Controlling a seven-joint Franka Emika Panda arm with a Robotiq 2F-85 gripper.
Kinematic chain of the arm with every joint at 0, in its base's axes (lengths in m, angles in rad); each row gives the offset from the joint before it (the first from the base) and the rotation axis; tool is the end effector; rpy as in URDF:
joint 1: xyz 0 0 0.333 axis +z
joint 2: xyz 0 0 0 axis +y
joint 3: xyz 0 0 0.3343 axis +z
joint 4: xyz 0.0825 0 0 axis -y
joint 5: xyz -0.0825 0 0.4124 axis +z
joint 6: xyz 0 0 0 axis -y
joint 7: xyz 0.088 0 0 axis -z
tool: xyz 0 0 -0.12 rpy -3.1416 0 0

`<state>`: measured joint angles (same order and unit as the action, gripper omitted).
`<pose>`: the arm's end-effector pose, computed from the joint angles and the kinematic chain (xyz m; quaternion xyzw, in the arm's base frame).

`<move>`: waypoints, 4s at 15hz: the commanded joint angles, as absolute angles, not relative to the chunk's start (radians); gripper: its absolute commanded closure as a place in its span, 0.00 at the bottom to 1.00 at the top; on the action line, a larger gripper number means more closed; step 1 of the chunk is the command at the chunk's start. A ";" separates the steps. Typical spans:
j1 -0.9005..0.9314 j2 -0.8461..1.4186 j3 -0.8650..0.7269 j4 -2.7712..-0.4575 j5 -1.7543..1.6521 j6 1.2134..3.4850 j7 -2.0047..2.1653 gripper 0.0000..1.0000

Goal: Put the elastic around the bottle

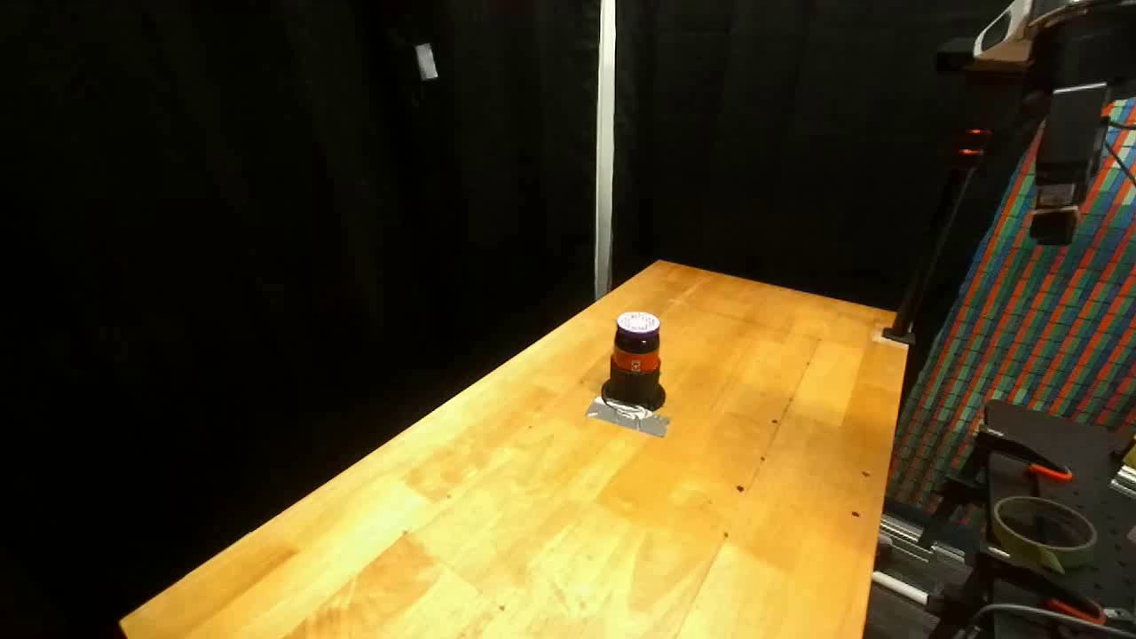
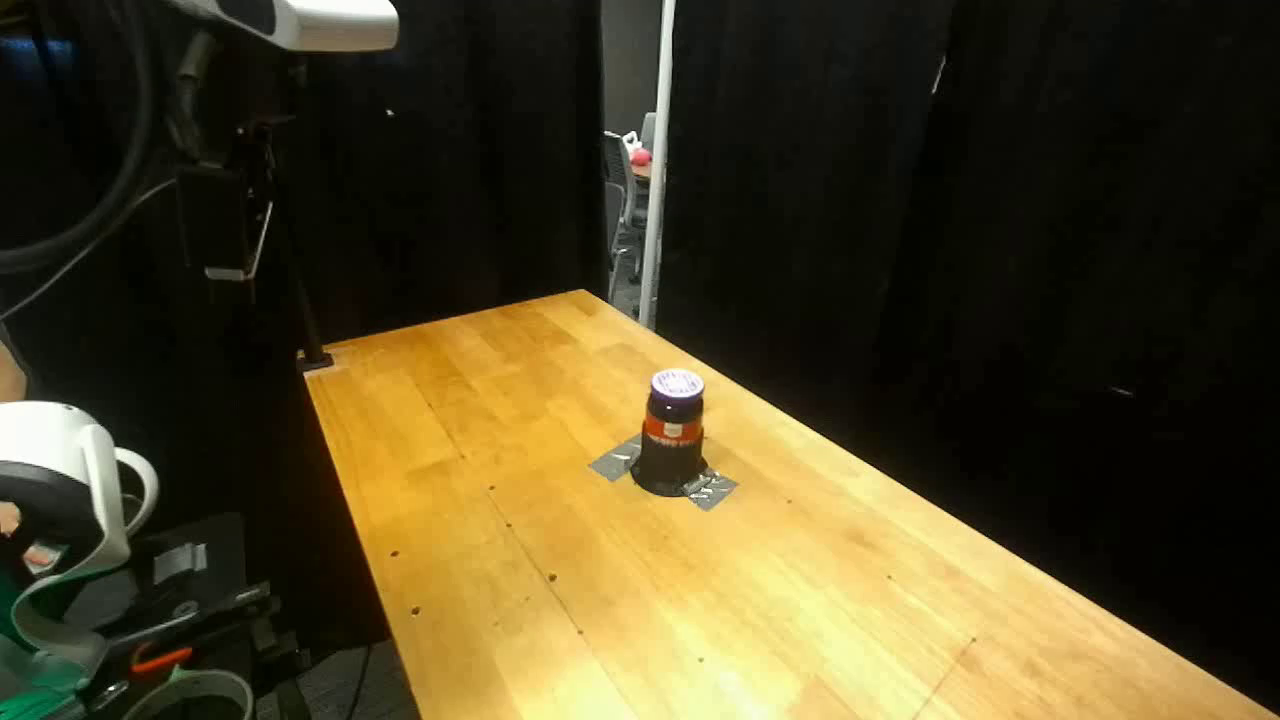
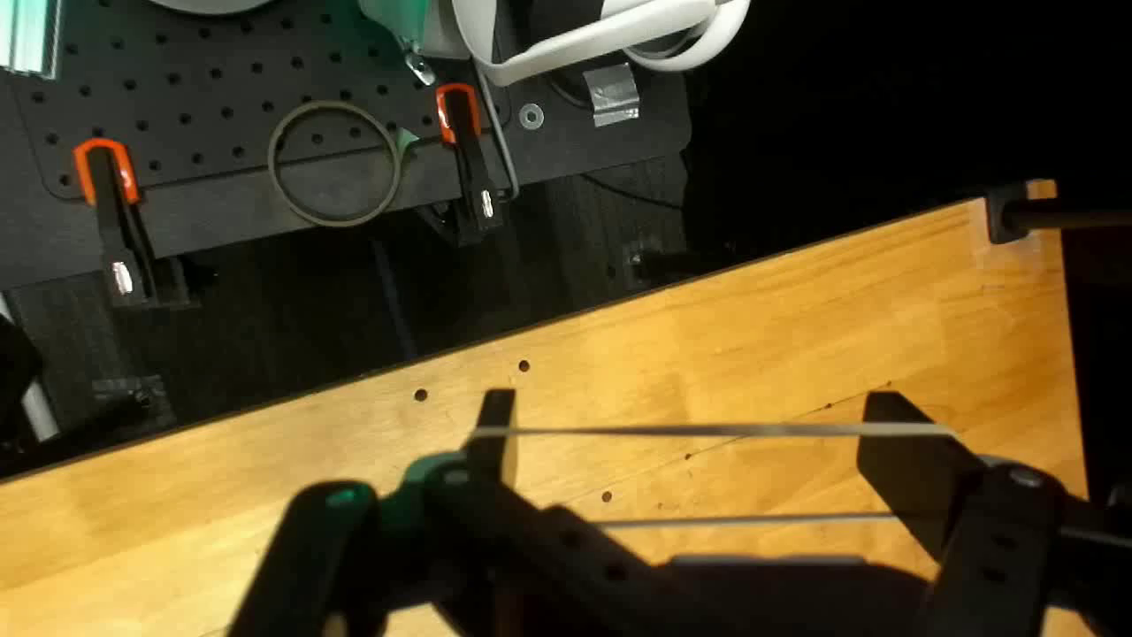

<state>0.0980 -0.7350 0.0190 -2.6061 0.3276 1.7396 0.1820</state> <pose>0.3225 0.0716 0.4674 -0.9835 0.0727 0.0862 0.1412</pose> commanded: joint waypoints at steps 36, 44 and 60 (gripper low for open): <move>0.106 0.412 0.047 -1.779 -0.068 2.374 0.292 0.00; 0.108 0.560 0.026 -1.645 -0.033 2.353 0.268 0.00; 0.092 0.652 0.046 -1.613 0.082 2.321 0.245 0.00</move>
